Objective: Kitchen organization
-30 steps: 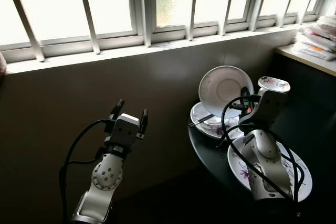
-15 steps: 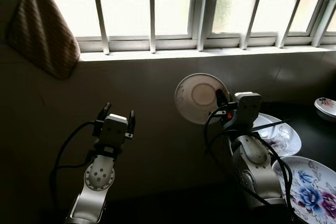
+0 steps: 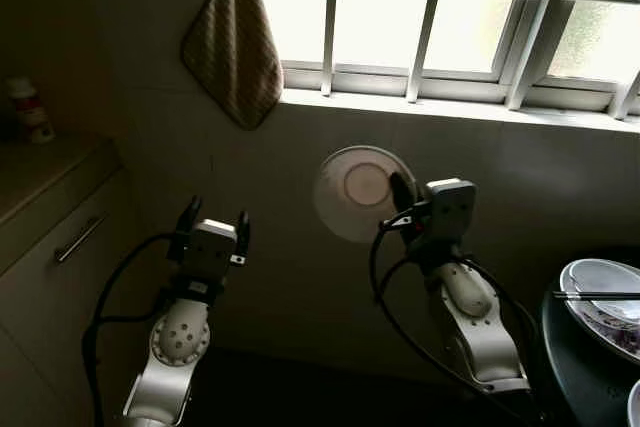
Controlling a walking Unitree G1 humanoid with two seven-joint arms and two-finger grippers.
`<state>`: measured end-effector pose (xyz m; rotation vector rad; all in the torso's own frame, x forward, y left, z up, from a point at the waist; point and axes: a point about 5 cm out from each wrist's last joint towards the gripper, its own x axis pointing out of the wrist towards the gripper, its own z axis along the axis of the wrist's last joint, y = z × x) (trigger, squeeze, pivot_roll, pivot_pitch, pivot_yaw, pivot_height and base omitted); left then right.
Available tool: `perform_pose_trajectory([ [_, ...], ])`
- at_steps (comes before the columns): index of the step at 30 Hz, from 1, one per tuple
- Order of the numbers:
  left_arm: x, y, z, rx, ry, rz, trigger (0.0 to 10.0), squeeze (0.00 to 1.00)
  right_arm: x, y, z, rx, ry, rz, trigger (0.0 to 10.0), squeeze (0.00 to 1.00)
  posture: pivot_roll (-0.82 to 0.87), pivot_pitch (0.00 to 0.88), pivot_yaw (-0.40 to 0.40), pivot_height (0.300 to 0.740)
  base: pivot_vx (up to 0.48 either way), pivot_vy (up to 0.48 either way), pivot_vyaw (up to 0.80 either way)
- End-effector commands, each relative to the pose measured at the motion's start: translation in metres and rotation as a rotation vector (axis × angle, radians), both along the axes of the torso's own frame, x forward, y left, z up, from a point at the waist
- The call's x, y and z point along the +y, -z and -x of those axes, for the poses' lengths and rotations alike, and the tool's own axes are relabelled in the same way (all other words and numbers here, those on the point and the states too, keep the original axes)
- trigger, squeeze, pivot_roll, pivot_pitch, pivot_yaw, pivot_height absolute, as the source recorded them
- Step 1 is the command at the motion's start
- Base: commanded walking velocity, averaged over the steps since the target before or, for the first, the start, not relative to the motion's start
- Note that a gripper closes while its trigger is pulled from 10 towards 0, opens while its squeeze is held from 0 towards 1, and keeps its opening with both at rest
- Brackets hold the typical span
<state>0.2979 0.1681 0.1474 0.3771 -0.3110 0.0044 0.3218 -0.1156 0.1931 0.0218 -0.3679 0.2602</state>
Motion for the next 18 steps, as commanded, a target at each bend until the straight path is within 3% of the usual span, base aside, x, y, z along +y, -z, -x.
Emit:
perform_pose_trajectory([
  [1,-0.007,-0.006,-0.001,-0.033,0.025,0.004,10.0,0.0,-0.006,-0.004,-0.002,-0.024,0.018,0.01,0.0,0.0,-0.01,0.0,-0.013,0.736,0.0,0.0,0.8],
  [13,0.001,-0.023,0.0,-0.13,-0.012,0.045,10.0,0.0,-0.002,-0.017,-0.008,-0.096,0.017,0.028,0.0,0.0,0.0,0.0,-0.023,0.736,0.0,0.0,0.8],
  [18,0.001,-0.025,0.002,-0.144,-0.008,0.043,10.0,0.0,-0.002,-0.022,-0.009,-0.138,0.042,0.05,0.0,0.0,0.01,0.0,-0.024,0.736,0.258,0.0,0.8],
])
